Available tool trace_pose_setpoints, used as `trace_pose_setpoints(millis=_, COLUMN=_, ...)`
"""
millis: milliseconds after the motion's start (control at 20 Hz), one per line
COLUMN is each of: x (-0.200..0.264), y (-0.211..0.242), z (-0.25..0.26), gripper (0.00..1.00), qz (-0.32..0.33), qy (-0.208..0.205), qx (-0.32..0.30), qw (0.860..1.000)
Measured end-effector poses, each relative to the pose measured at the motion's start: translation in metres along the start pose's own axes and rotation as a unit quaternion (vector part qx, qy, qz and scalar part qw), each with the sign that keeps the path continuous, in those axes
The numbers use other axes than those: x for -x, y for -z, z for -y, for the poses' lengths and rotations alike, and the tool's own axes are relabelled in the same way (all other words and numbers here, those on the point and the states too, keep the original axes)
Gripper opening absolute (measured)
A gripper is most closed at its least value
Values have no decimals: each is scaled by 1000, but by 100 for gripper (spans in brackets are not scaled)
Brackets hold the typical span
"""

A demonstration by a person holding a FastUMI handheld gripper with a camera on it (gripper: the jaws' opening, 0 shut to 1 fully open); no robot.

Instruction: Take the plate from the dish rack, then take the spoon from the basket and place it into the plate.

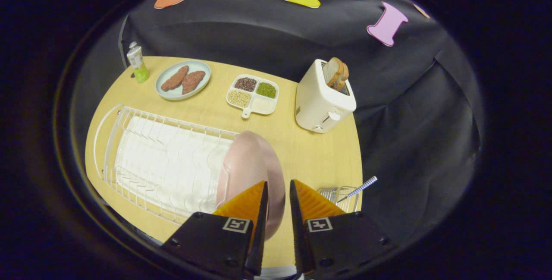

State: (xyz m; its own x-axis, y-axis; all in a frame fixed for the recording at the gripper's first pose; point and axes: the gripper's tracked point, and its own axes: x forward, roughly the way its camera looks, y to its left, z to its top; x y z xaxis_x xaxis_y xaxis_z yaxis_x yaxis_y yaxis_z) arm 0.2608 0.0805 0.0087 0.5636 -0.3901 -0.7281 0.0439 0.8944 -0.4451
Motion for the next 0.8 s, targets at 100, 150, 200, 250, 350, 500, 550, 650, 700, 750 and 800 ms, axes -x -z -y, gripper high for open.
trace_pose_setpoints(millis=100, x=-2, y=2, z=4, gripper=24, qz=-10, qy=41, qx=24, qw=999)
trace_pose_setpoints(millis=150, x=-1, y=1, z=4, gripper=23, qz=-13, qy=60, qx=28, qw=998)
trace_pose_setpoints(millis=200, x=-1, y=1, z=3, gripper=22, qz=-16, qy=70, qx=22, qw=997)
trace_pose_setpoints(millis=250, x=0, y=0, z=0, gripper=19, qz=-18, qy=78, qx=18, qw=997)
trace_pose_setpoints(millis=350, x=7, y=-2, z=-4, gripper=15, qz=-15, qy=94, qx=11, qw=995)
trace_pose_setpoints(millis=500, x=20, y=-7, z=-8, gripper=11, qz=4, qy=130, qx=3, qw=991)
trace_pose_setpoints(millis=550, x=25, y=-9, z=-6, gripper=10, qz=11, qy=145, qx=1, qw=989)
trace_pose_setpoints(millis=650, x=32, y=-8, z=-4, gripper=10, qz=16, qy=168, qx=3, qw=986)
trace_pose_setpoints(millis=700, x=37, y=-9, z=-1, gripper=10, qz=23, qy=175, qx=-1, qw=984)
trace_pose_setpoints(millis=750, x=41, y=-8, z=-1, gripper=10, qz=30, qy=177, qx=-6, qw=984)
trace_pose_setpoints(millis=800, x=47, y=-7, z=-2, gripper=10, qz=38, qy=174, qx=-9, qw=984)
